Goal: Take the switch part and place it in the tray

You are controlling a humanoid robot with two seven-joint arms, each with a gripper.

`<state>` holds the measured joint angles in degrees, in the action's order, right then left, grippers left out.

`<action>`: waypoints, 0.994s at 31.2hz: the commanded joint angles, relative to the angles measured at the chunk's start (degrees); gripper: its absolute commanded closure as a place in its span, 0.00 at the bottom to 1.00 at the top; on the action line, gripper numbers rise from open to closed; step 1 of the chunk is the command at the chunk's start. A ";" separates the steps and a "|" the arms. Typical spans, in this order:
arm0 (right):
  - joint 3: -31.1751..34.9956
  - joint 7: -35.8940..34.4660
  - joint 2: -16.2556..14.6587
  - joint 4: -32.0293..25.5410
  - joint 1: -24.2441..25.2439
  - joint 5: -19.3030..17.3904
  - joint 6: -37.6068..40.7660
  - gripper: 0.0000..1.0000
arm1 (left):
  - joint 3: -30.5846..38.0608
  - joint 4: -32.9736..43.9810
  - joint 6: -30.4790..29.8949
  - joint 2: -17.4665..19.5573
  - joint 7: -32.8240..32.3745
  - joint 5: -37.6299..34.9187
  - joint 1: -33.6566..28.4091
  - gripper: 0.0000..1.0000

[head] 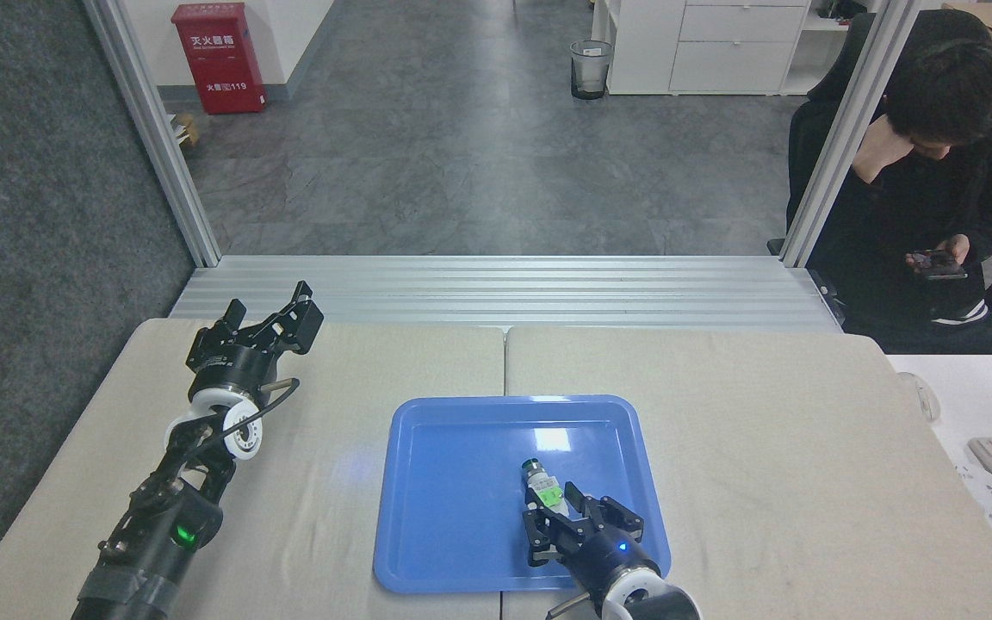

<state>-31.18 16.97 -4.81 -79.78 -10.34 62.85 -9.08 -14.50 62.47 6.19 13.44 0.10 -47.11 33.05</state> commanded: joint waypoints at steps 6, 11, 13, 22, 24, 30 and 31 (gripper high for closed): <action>8.31 -0.27 3.58 3.05 -9.59 -2.03 0.20 0.00 | 0.00 0.02 0.05 0.00 -0.01 0.00 0.00 0.00; 15.96 -1.93 2.01 6.03 -16.98 -2.21 1.86 0.00 | 0.00 0.02 0.05 0.00 -0.02 0.00 0.00 0.00; 17.29 -2.72 -2.37 9.80 -18.65 -2.21 8.51 0.00 | 0.00 0.02 -0.04 0.00 -0.01 0.00 0.00 0.00; 17.91 -6.85 -11.09 22.21 -22.70 -1.68 12.60 0.00 | 0.00 0.02 -0.04 0.00 -0.01 0.00 0.00 0.00; 17.91 -8.34 -11.45 22.48 -22.35 -1.59 12.51 0.00 | 0.00 0.02 -0.04 0.00 -0.01 0.00 0.00 0.00; 18.08 -13.18 -11.71 22.39 -21.74 -2.12 12.68 0.00 | 0.00 0.02 -0.04 -0.08 -0.01 0.00 0.00 0.00; 18.08 -14.32 -12.23 22.39 -21.65 -2.12 12.68 0.00 | 0.00 0.02 0.05 0.00 -0.01 0.00 0.00 0.00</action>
<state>-17.73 6.57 -11.02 -65.61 -30.67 61.10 3.42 -14.50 62.49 6.19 13.44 0.10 -47.11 33.05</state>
